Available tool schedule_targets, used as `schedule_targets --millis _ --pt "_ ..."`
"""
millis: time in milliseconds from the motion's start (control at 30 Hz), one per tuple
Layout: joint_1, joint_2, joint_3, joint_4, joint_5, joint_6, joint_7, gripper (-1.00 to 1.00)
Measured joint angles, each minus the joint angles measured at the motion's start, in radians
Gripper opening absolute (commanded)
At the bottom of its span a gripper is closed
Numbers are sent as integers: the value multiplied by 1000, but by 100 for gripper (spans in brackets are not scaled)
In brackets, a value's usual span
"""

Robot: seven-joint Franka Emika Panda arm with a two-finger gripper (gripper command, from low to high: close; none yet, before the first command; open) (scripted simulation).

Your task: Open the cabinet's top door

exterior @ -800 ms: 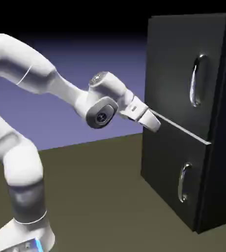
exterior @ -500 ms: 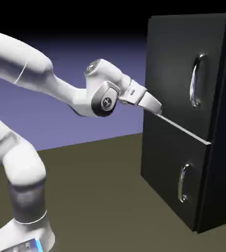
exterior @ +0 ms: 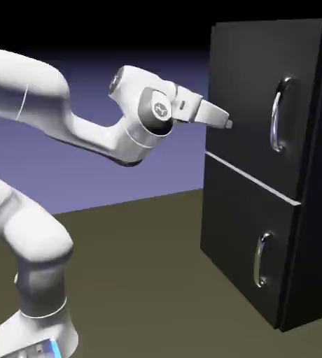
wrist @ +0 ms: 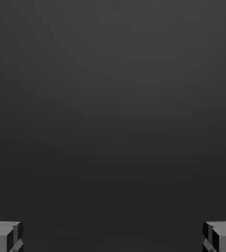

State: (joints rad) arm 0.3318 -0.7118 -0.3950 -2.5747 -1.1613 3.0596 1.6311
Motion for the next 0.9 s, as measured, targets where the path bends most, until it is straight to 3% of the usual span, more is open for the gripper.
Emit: schedule_targets --millis 900 --pt "323 -143 -399 238 -1174 23 900 0"
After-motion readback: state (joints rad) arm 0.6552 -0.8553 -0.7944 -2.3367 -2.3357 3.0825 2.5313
